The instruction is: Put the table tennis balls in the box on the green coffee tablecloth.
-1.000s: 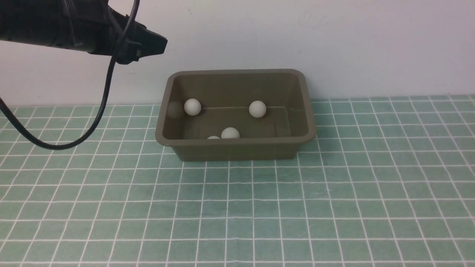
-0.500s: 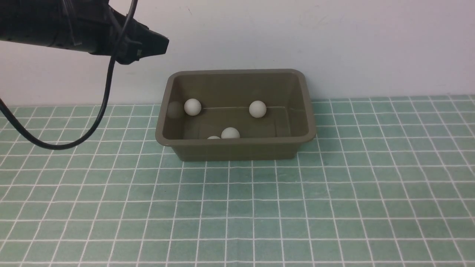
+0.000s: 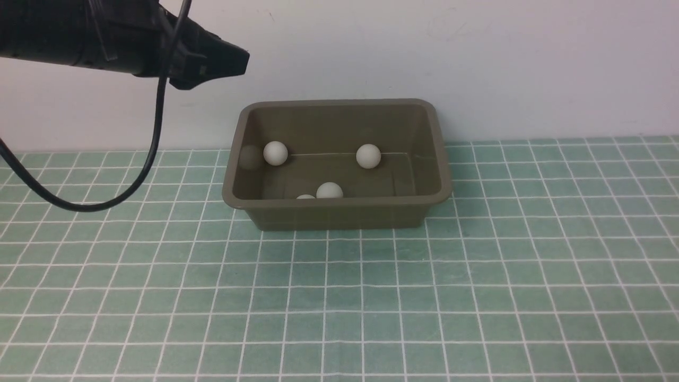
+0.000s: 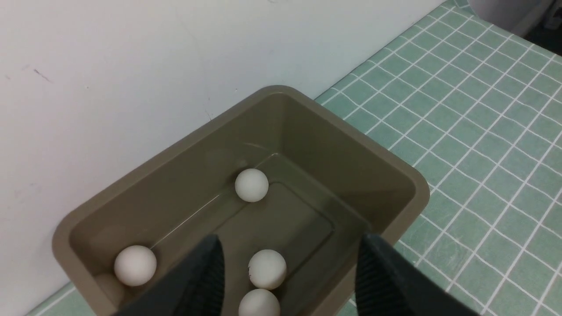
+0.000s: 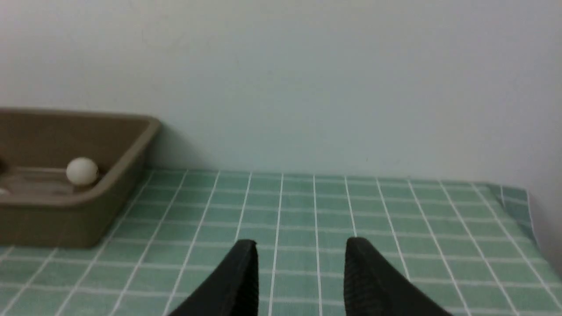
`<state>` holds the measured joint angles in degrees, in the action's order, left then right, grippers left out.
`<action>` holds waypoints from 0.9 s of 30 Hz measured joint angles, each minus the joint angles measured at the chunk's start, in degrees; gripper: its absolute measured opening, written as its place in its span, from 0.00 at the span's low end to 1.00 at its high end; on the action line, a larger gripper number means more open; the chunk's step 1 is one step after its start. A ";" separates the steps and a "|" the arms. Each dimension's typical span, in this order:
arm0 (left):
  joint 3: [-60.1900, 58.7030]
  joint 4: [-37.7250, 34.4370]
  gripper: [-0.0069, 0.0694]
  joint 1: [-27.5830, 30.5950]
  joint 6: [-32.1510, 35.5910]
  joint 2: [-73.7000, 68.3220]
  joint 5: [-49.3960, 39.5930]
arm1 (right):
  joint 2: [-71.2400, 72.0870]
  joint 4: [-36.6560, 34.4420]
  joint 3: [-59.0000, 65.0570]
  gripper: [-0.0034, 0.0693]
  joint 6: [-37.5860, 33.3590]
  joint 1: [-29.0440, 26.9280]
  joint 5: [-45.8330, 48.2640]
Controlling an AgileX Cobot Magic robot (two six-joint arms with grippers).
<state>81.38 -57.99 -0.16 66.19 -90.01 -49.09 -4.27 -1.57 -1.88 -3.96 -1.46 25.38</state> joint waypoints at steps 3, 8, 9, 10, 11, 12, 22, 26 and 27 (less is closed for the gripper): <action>0.00 0.00 0.58 0.00 0.00 0.00 0.00 | 1.78 -0.12 1.54 0.41 0.00 0.00 -0.30; 0.00 -0.12 0.58 0.00 0.00 0.00 -0.13 | 2.11 -0.12 2.82 0.41 0.00 0.00 -1.48; 0.00 -0.12 0.58 0.00 0.00 0.00 -0.19 | 2.16 -0.12 2.88 0.41 0.00 0.00 -2.26; 0.00 -0.12 0.58 0.00 0.00 0.00 -0.25 | 2.51 -0.12 2.94 0.41 0.00 0.00 -2.59; 0.00 -0.12 0.58 0.00 0.00 0.00 -0.36 | 3.11 -0.12 2.98 0.41 0.00 0.00 -3.01; 0.00 -0.12 0.58 0.00 0.00 0.00 -0.54 | 3.59 -0.12 3.05 0.41 0.00 0.00 -3.25; 0.00 -0.18 0.58 0.00 0.00 0.00 -1.59 | 4.81 -1.23 3.10 0.41 0.06 0.00 -3.32; 0.00 -0.18 0.58 0.00 0.00 0.00 -1.59 | 4.86 -1.23 3.10 0.41 0.12 0.00 -3.32; 0.00 -0.18 0.58 0.00 0.00 0.00 -1.59 | 4.92 -1.30 3.10 0.41 0.24 0.00 -3.32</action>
<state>81.38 -58.17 -0.16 66.19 -90.01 -50.68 0.65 -2.87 1.22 -3.72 -1.46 22.06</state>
